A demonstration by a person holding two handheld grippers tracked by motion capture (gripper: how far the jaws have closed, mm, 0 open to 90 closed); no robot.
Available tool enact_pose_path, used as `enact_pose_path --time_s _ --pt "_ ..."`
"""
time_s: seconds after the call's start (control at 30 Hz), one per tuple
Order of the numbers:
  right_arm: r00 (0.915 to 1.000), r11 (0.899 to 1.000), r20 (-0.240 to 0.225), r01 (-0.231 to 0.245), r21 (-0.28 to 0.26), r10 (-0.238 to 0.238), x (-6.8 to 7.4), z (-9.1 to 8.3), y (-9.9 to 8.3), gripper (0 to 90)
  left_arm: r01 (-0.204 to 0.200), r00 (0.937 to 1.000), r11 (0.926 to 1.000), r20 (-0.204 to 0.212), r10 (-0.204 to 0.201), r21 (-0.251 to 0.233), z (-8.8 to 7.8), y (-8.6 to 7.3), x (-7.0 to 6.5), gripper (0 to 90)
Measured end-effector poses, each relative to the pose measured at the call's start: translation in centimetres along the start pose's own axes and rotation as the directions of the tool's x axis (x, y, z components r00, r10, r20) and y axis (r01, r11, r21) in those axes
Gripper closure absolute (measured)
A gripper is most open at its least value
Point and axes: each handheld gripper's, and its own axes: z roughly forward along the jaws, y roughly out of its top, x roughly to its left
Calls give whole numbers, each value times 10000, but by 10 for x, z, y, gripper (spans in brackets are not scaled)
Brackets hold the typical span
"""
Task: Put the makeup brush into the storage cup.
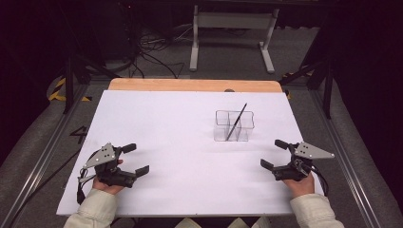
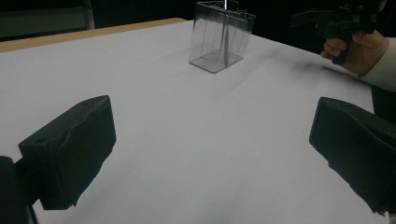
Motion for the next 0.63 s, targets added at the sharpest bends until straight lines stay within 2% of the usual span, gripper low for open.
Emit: enact_pose_path --time_s 0.13,0.23,0.4,0.63 --pt "9999 10000 107 -61 -45 61 1 2 -3 0 5 10000 10000 -72 -5 42 1 -1 1 12" --pt "9998 9999 180 62 -154 -60 2 3 -4 0 27 9999 9999 -111 -26 126 1 -2 2 12" --pt "9996 9991 202 -193 -364 201 -1 1 -6 0 29 9999 9999 -162 -27 110 1 -2 2 12" --pt "9994 9992 251 -228 -325 236 -1 1 -6 0 5 9997 9999 -250 -1 140 1 -2 2 12"
